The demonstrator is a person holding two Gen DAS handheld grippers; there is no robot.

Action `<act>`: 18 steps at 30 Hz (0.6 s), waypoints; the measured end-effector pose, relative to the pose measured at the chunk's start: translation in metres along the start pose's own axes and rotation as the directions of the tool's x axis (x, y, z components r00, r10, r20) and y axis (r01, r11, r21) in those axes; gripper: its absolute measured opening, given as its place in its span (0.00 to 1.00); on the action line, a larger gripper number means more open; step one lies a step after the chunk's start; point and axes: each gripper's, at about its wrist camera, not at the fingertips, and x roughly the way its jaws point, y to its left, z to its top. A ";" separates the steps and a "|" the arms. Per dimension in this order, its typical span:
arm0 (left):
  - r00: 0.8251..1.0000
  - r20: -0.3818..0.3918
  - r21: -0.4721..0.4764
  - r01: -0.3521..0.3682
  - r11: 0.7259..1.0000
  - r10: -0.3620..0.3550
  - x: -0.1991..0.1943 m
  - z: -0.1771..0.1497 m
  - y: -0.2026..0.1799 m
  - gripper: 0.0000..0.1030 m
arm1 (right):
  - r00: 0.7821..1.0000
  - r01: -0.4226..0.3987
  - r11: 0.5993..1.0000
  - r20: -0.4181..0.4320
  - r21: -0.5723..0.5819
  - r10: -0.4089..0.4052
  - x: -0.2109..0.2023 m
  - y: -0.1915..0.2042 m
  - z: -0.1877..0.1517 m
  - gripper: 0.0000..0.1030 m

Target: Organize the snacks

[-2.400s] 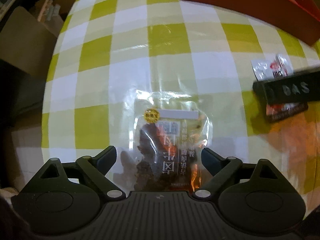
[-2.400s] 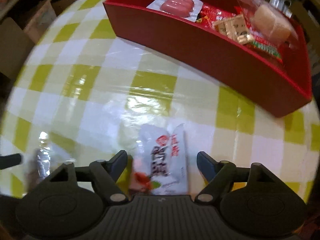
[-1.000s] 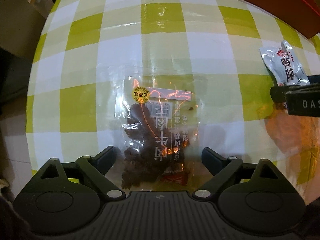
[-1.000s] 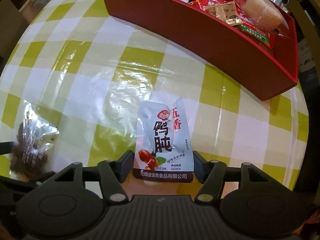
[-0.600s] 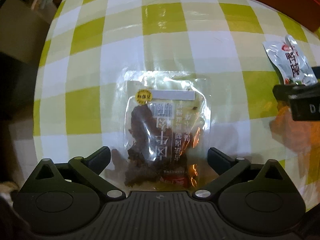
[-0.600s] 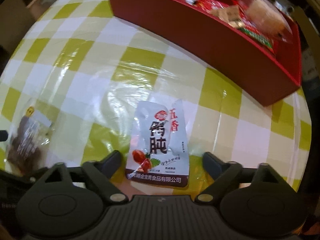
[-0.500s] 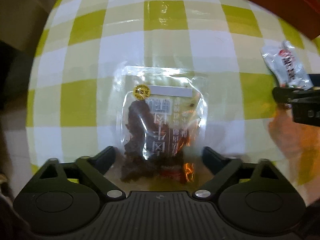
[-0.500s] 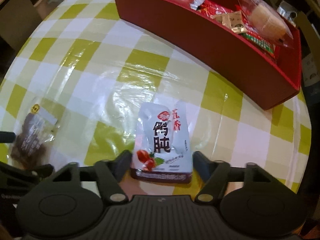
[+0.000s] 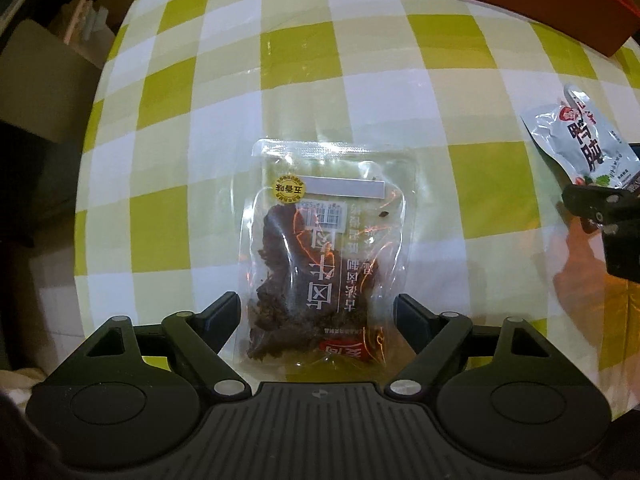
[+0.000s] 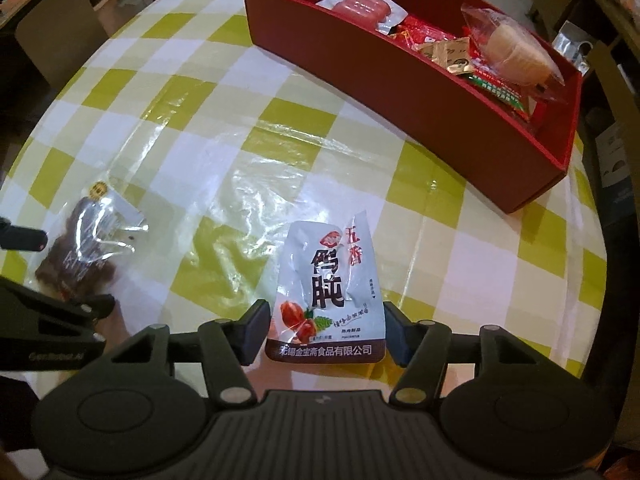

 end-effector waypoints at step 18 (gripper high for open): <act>0.997 0.056 -0.015 0.045 0.999 -0.044 -0.016 0.001 -0.001 0.79 | 0.999 -0.003 1.000 0.046 -0.006 0.003 -0.015 0.003 0.002 0.63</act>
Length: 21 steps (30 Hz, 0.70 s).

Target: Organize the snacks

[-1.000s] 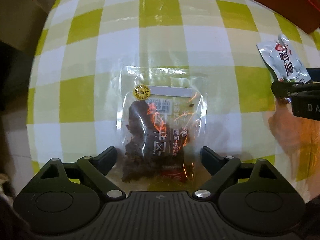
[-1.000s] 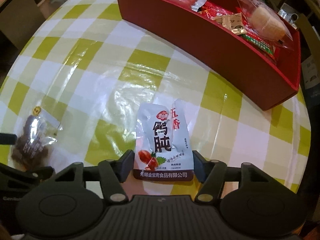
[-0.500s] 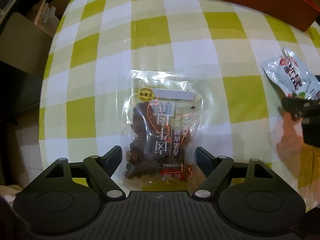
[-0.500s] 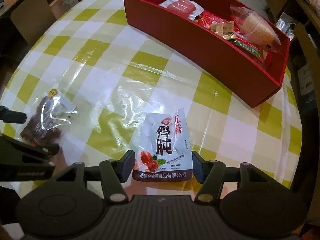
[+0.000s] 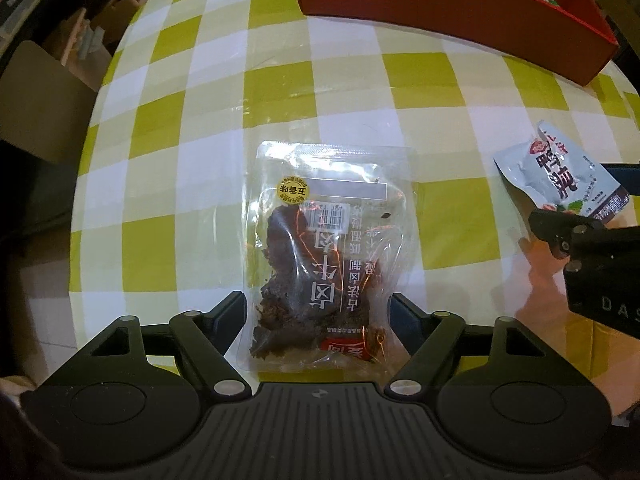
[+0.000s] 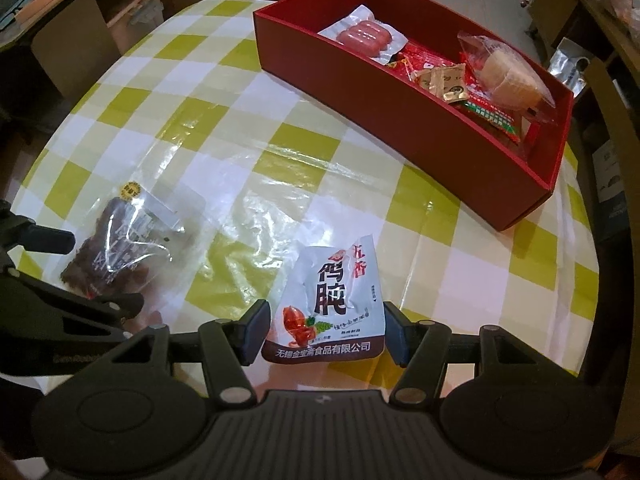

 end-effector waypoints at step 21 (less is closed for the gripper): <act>1.000 0.028 -0.025 0.013 1.000 -0.013 -0.001 0.009 -0.007 0.80 | 1.000 -0.025 0.998 -0.010 0.054 0.025 0.008 -0.019 0.003 0.52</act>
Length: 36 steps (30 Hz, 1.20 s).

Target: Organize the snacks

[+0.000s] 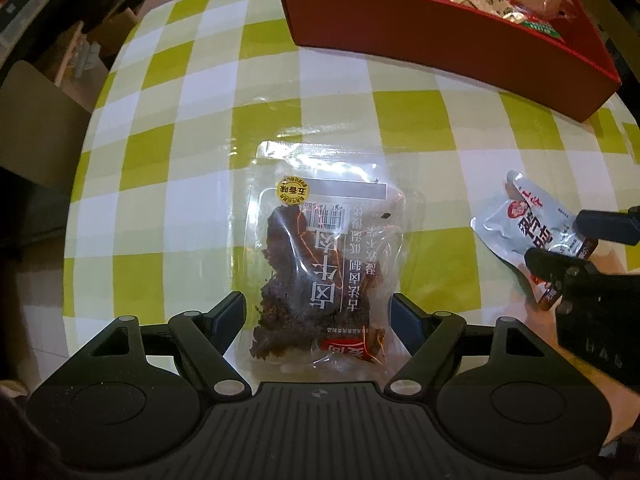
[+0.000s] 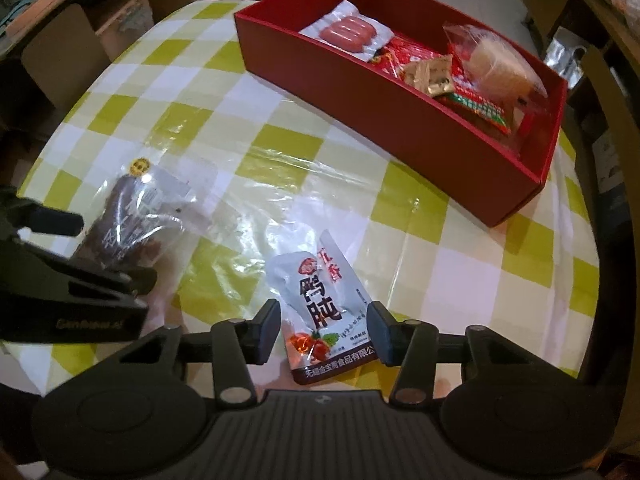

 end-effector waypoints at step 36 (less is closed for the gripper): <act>0.997 -0.071 0.060 0.031 0.998 -0.027 0.020 0.000 -0.005 0.86 | 0.997 -0.039 0.982 -0.069 -0.187 0.027 0.027 0.001 0.001 0.66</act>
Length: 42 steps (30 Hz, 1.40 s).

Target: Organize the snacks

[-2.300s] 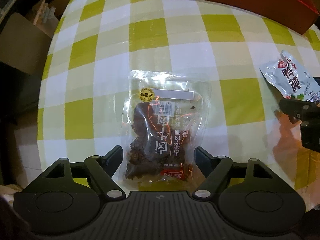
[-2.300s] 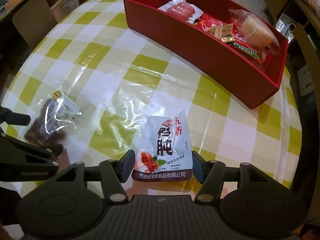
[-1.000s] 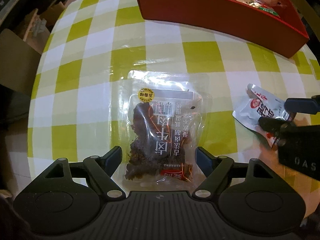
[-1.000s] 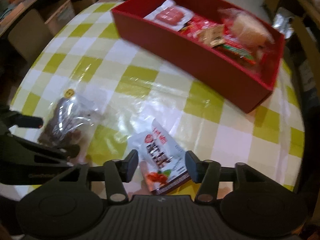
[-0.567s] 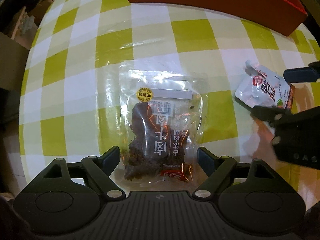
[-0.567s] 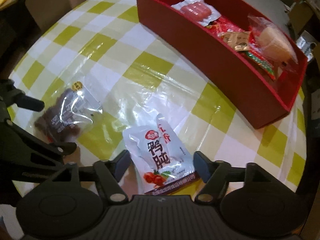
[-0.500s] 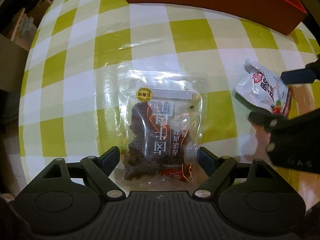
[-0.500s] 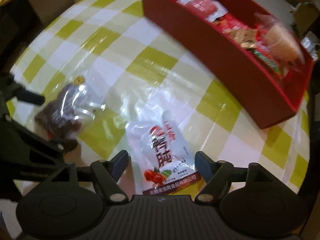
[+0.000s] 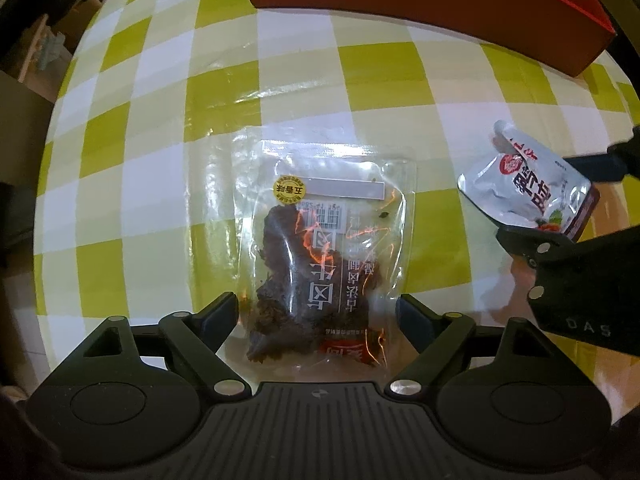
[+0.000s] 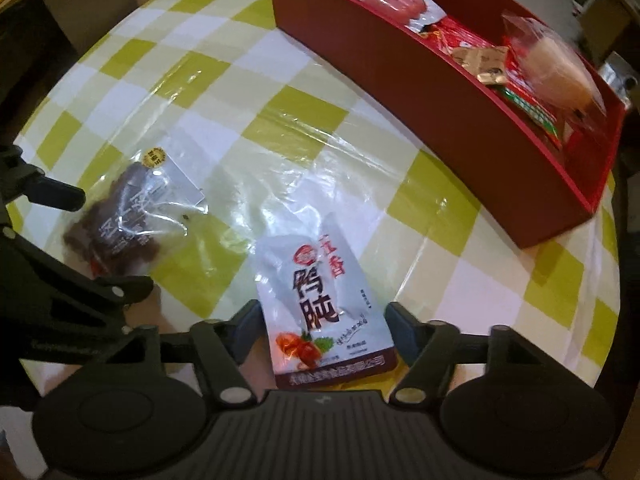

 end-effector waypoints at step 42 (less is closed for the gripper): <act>0.975 0.185 -0.039 -0.118 0.992 0.123 -0.046 0.019 -0.003 0.85 | 0.979 0.072 0.982 0.175 0.174 -0.103 -0.058 -0.028 0.003 0.63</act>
